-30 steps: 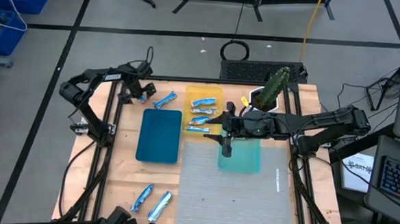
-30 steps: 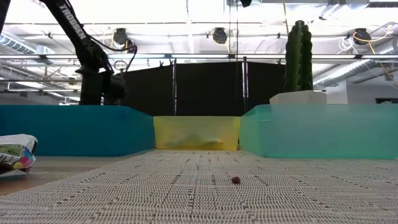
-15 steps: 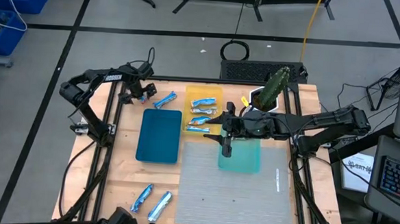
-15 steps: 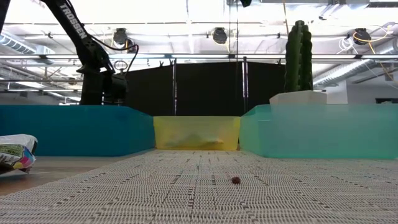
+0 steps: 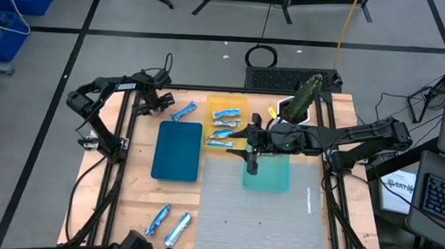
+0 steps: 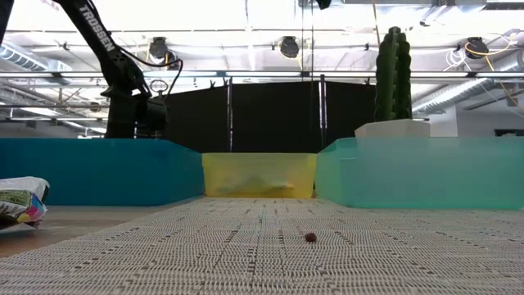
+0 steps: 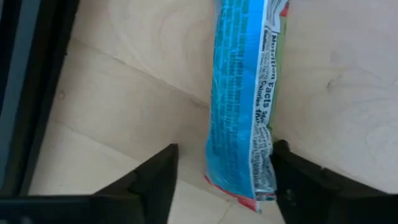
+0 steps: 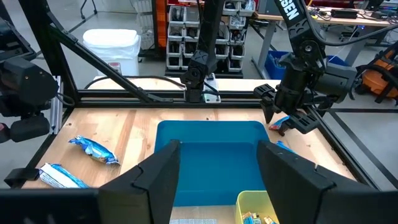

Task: Pick and place Granola Bars by type
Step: Put the red granola bar into the green bin

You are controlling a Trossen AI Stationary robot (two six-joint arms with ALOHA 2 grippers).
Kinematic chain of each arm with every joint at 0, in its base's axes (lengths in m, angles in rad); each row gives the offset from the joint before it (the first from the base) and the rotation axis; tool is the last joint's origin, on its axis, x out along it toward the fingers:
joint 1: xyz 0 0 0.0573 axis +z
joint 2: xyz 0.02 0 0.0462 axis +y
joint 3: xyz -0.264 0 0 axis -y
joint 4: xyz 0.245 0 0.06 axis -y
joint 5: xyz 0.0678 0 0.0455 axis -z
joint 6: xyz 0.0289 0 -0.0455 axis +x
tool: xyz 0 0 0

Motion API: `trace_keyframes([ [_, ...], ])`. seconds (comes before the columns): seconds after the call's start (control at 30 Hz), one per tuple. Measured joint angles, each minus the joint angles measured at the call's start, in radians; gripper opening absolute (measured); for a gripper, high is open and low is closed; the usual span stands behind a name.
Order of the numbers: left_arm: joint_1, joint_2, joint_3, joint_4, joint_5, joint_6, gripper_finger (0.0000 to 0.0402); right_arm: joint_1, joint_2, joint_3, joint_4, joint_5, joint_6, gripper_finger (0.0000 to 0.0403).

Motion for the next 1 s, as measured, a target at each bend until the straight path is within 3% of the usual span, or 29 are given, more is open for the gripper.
trace_keyframes([
  [0.47, -0.013, 0.000, 0.000, 0.002, -0.002, 0.013, 0.0112, 0.000, 0.000, 0.000, 0.000, -0.001, 0.000, 0.0200],
  [0.83, -0.018, -0.001, 0.000, 0.005, 0.002, 0.041, 0.0045, 0.000, 0.000, 0.000, 0.000, -0.001, 0.000, 0.0199],
  [1.0, -0.050, -0.036, 0.000, 0.017, -0.022, 0.024, 0.0033, 0.000, 0.000, 0.000, -0.001, -0.001, 0.000, 0.0198],
])
